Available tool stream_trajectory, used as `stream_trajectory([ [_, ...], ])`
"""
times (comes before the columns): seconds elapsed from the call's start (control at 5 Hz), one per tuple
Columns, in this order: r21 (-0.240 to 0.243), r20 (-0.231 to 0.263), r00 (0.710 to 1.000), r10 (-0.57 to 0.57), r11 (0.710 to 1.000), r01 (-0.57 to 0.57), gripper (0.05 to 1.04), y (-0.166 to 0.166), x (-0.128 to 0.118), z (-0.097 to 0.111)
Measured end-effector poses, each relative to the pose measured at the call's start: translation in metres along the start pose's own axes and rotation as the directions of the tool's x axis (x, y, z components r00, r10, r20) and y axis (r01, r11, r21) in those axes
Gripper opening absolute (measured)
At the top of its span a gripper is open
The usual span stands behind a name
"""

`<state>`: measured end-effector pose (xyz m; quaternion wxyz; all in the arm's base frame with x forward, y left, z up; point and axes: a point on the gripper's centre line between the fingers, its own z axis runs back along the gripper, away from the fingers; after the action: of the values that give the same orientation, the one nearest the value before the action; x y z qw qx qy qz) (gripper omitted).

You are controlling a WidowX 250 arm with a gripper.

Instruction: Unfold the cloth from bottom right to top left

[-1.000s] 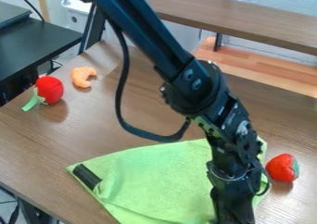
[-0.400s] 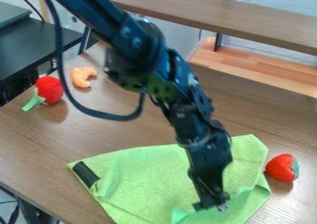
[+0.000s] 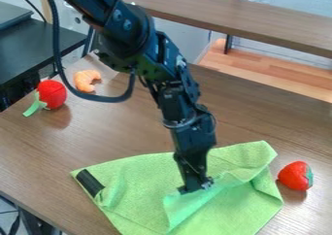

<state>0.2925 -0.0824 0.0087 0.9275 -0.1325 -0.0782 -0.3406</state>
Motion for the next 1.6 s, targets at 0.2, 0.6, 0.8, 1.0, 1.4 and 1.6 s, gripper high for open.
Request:
stream_trajectory([
  [0.2, 0.003, 0.013, 0.998, 0.065, 0.998, -0.065, 0.051, 0.019, -0.003, 0.011],
  [0.6, 0.02, 0.052, 0.986, 0.156, 0.987, -0.158, 0.051, 0.058, 0.013, 0.041],
  [0.8, 0.011, 0.052, 0.971, 0.233, 0.972, -0.234, 0.051, 0.079, 0.022, 0.046],
  [1.0, 0.005, 0.068, 0.956, 0.285, 0.958, -0.286, 0.051, 0.095, 0.033, 0.05],
  [1.4, 0.016, 0.072, 0.928, 0.366, 0.93, -0.368, 0.051, 0.123, 0.048, 0.048],
  [1.6, 0.039, 0.069, 0.932, 0.356, 0.933, -0.359, 0.051, 0.132, 0.053, 0.053],
])
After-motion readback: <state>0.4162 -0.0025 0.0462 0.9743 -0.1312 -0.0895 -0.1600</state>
